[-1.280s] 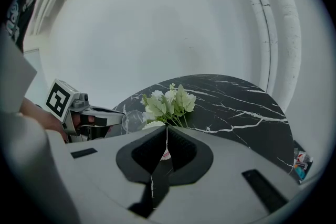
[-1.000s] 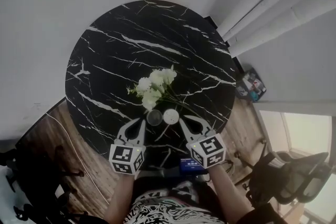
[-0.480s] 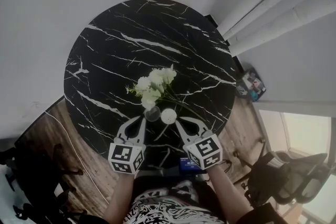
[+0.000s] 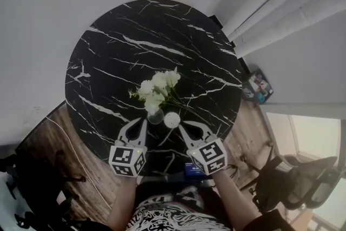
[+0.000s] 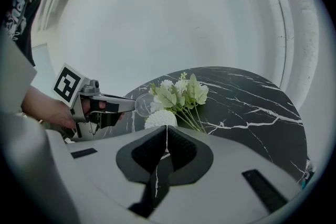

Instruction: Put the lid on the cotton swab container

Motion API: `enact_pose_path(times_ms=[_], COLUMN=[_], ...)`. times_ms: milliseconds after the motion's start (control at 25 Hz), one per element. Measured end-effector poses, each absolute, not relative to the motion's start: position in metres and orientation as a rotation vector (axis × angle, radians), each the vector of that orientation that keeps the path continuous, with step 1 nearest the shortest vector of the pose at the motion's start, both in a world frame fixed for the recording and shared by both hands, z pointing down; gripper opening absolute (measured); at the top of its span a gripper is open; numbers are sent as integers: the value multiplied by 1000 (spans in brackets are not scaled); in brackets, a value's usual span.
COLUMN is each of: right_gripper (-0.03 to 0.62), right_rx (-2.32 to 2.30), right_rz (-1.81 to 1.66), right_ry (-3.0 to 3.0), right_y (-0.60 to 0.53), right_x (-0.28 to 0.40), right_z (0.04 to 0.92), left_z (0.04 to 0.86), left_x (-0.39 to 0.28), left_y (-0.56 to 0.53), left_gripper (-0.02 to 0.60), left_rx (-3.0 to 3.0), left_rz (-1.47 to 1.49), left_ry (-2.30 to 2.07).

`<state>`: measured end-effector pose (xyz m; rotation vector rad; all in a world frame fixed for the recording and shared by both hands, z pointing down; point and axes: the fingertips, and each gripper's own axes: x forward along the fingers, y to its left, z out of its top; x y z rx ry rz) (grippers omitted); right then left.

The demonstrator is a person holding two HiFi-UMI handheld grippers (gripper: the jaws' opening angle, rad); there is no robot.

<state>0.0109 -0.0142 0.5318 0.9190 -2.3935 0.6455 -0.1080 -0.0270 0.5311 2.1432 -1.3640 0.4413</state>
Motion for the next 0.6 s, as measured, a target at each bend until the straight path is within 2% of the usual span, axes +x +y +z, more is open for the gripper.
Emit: enact_pose_path(times_ms=[600], right_gripper=[18], right_rx=[885], right_rz=[618], right_ry=[-2388], right_y=[-16], right_x=[7], right_z=[532], left_z=[519], left_x=[-99], left_y=[-41], left_gripper=[14], left_rx=[2218], left_rz=[330], left_ry=[-1332])
